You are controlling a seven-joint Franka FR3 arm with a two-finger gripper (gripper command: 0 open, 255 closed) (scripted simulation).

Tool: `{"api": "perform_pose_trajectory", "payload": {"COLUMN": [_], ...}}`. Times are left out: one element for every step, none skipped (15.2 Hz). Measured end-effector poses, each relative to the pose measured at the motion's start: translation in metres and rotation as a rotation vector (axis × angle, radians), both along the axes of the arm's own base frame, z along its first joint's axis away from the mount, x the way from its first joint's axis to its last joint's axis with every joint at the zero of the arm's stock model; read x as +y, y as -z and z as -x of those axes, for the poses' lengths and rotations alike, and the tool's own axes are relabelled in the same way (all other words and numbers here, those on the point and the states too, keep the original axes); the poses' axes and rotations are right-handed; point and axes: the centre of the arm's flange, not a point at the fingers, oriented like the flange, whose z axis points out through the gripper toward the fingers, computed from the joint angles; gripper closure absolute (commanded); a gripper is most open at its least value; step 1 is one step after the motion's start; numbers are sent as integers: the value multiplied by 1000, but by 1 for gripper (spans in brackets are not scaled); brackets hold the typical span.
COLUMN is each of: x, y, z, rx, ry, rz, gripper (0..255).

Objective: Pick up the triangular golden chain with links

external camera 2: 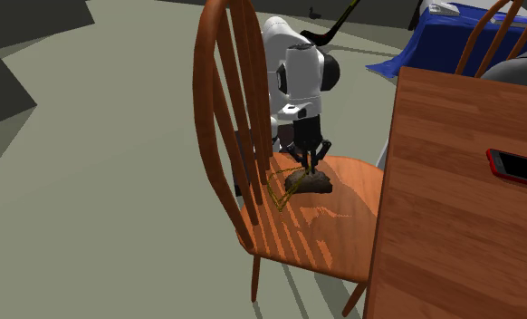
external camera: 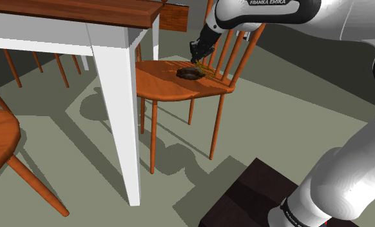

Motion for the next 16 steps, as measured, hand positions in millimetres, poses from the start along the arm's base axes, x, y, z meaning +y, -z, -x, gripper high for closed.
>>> {"api": "perform_pose_trajectory", "payload": {"x": [-1,-1,0,-2,-2,-2,-2,-2,-1,-1,-1,-1,-2,-2,-1,-1], "y": [-2,-5,-10,-14,-20,-25,-30,-35,-40,-46,-51,-56,-62,-67,-72,-76], "z": [0,-1,-1,-1,-1,-2,-1,-1,0,0,0,0,0,0,0,0], "rx": [1,1,2,2,2,2,2,2,2,2,2,2,2,2,2,2], "ry": [0,1,1,1,2,2,2,2,2,2,2,2,2,2,2,2], "rz": [0,0,0,0,0,0,0,0,0,0,0,0,0,0,0,0], "gripper": [255,255,255,255,255,255,255,255,255,255,255,255,255,255,255,255]}}
